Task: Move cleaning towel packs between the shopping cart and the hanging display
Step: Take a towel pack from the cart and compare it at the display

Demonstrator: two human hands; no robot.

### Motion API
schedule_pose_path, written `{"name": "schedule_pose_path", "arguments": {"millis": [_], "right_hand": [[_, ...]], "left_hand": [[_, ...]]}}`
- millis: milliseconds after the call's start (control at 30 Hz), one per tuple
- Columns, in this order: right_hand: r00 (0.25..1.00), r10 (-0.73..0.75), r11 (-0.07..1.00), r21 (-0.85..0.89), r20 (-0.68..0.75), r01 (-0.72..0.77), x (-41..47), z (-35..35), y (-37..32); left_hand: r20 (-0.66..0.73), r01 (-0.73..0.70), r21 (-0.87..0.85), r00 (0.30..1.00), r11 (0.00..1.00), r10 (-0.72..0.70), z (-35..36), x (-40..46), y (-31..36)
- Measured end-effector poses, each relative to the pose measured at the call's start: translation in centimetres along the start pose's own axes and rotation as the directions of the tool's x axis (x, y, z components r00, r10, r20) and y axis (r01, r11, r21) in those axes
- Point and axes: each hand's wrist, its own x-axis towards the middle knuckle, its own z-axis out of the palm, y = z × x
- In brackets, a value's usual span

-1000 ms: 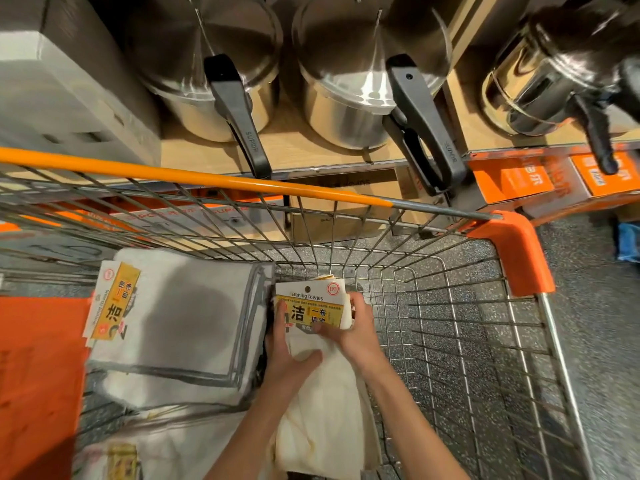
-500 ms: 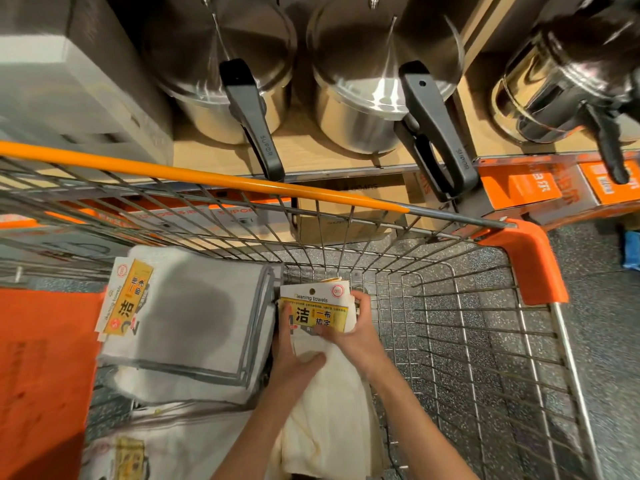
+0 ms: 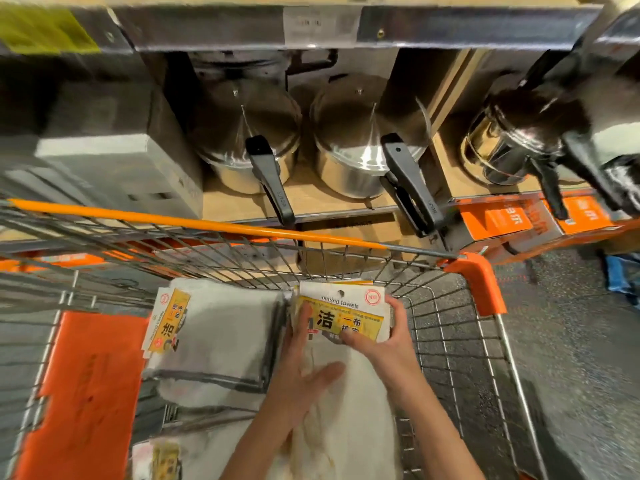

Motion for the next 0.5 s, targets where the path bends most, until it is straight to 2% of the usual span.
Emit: {"name": "schedule_pose_path", "arguments": {"millis": [100,167,300,500], "right_hand": [[0.999,-0.051,0.998,0.03,0.018,0.05,-1.8,-0.1,-3.9],[0.995,-0.088,0.995,0.047,0.036,0.087,-3.1,0.0,-6.9],[0.978,-0.188,0.979,0.096,0.091,0.18,-5.6,0.7,-13.7],[0.928,-0.341,0.937,0.138,0.148,0.322,-9.4,2.1,-23.6]], "left_hand": [[-0.013,-0.114,0.169,0.993,0.979,0.118,-1.5,-1.1,3.8],[-0.051,-0.171,0.222,0.981,0.96,0.186,-2.6,-2.1,6.5],[-0.154,-0.275,0.22,0.937,0.936,0.312,-5.0,-4.6,12.7],[-0.212,-0.429,0.279,0.845,0.859,0.491,-8.8,-7.6,22.1]]}}
